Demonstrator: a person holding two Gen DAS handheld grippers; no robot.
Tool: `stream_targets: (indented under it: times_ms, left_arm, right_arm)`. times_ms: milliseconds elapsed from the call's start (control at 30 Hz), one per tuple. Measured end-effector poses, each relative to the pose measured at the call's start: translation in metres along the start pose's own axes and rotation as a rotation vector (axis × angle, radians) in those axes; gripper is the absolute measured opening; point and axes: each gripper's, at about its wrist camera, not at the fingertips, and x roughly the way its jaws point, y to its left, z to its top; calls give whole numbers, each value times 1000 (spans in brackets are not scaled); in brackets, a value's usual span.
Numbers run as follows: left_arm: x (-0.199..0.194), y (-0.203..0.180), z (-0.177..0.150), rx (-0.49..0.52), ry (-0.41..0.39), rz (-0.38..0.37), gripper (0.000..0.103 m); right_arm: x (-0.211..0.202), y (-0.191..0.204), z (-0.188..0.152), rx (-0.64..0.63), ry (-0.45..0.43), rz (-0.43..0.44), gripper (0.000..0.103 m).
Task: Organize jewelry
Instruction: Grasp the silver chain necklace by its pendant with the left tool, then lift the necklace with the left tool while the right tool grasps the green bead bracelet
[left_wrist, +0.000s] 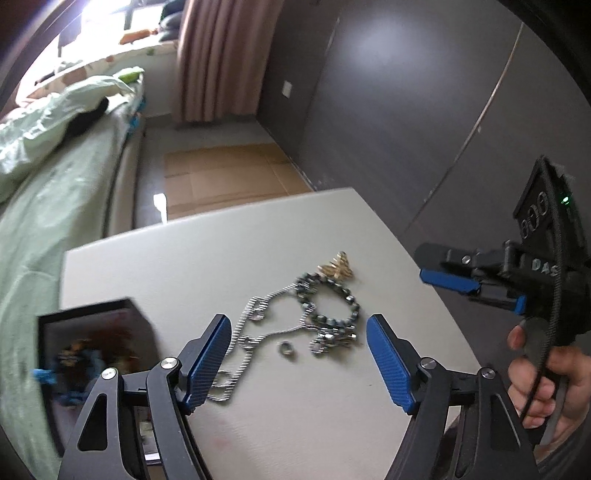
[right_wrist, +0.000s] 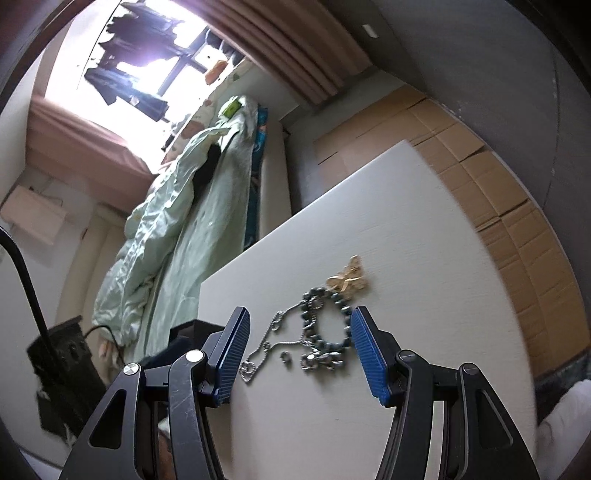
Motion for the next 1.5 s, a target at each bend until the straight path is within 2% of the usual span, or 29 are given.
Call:
stream_targets:
  times_ms: [133,400,567,700,767,800,867,1067,1500]
  left_arm:
    - [25,-12,-5,25,43,-2,73]
    - [59,-33,-16,145,81,11,68]
    - [75,-44,-25,219,121,24,56]
    - [78,-54,-32,291,95,69,52]
    - [77,-55,-32,301,90,72,37]
    - [78,-54,-32,294,92,64,36]
    - [75,-47,-30,268,98,39,17]
    - [66,-40,-27,224,86,-7,17]
    - [-2,2,4,58,-93,-38,15]
  right_arm:
    - [-9,-14,2,22,-9,-15,58]
    - [-21,-34,6,56,-24,-20,58]
    - [-25,-42,5,59,-25,-26,58]
    - [-27,-46,6,65,-27,-31,58]
    - [-26,-47,6,63,-24,-33,58]
    - [-25,-46,5,60,-21,-33,58]
    - [-22,-43,3,49,-13,-35,58]
    - [-13,-35,1,23,10,-46,58]
    - [9,-23,-1,-8,30,-91,58]
